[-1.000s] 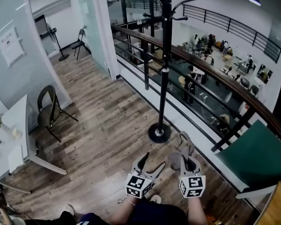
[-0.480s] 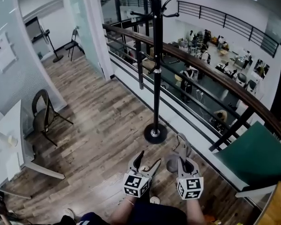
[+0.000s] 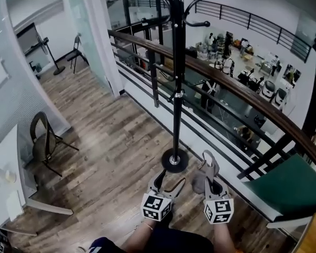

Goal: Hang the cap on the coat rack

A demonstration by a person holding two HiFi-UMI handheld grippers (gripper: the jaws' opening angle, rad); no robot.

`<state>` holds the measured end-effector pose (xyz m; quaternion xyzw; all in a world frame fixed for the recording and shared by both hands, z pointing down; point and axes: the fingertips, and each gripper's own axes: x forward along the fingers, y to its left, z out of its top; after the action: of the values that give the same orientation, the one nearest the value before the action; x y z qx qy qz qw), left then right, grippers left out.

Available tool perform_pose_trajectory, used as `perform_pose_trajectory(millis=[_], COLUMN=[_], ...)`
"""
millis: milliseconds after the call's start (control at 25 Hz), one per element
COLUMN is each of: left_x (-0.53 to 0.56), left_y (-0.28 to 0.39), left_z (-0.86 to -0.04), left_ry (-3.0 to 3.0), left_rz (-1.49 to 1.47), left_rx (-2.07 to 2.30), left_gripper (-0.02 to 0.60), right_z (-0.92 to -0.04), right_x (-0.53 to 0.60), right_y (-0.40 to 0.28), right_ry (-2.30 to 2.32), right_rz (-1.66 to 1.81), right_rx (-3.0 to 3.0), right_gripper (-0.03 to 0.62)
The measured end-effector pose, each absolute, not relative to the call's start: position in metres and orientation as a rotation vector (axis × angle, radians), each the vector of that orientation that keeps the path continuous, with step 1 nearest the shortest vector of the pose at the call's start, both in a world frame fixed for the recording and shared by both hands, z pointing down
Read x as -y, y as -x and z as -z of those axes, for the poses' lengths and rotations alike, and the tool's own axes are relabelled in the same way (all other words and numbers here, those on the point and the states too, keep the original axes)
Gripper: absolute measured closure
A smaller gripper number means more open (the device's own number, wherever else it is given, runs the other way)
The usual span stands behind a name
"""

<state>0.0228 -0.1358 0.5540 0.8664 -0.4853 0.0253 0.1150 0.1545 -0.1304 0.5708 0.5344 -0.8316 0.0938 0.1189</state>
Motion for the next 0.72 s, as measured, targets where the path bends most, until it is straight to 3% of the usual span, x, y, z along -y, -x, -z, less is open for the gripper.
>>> perform_pose_trajectory(millis=[720], left_x=[0.299], left_y=[0.012], left_z=[-0.538], left_ry=[-2.601], left_rz=[-0.075], left_rx=[1.327], left_gripper=[0.244], right_z=[-0.556], right_x=[0.261], right_y=[-0.108], right_ry=[-1.574], right_rz=[-0.214], right_rx=[2.385], right_gripper=[0.560])
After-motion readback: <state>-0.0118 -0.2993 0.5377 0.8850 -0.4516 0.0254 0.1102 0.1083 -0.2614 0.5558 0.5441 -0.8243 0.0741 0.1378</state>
